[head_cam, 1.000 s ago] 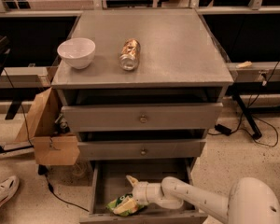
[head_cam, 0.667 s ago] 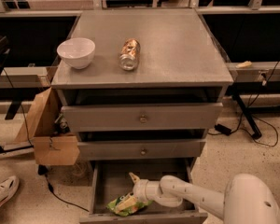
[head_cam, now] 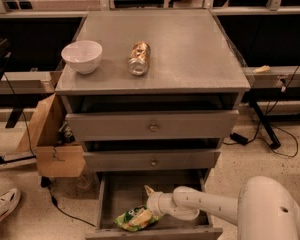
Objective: Pick green rice chip bag from bottom drawer and place on counter
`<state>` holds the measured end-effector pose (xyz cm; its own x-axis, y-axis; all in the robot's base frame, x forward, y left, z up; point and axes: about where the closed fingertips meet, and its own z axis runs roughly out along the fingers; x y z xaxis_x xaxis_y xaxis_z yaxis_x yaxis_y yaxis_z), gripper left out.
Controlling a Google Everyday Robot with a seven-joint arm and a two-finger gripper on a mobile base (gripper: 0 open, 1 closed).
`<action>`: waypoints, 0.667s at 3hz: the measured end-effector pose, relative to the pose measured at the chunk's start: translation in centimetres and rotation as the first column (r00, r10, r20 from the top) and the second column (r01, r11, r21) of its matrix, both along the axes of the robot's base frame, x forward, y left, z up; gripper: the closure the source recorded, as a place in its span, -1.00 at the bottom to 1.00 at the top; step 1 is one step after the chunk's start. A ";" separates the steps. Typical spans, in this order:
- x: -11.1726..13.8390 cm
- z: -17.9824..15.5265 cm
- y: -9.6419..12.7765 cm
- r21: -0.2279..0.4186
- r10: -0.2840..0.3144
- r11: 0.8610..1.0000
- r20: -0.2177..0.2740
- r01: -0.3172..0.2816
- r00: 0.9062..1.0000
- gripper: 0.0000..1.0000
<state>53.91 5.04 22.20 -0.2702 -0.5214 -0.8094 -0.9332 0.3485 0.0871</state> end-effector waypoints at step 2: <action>-1.3 2.3 -2.9 -0.040 0.010 0.999 0.014 -0.009 1.000 -1.00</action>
Offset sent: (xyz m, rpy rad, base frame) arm -0.0140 -0.0495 0.0387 -0.0829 -0.0399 0.0128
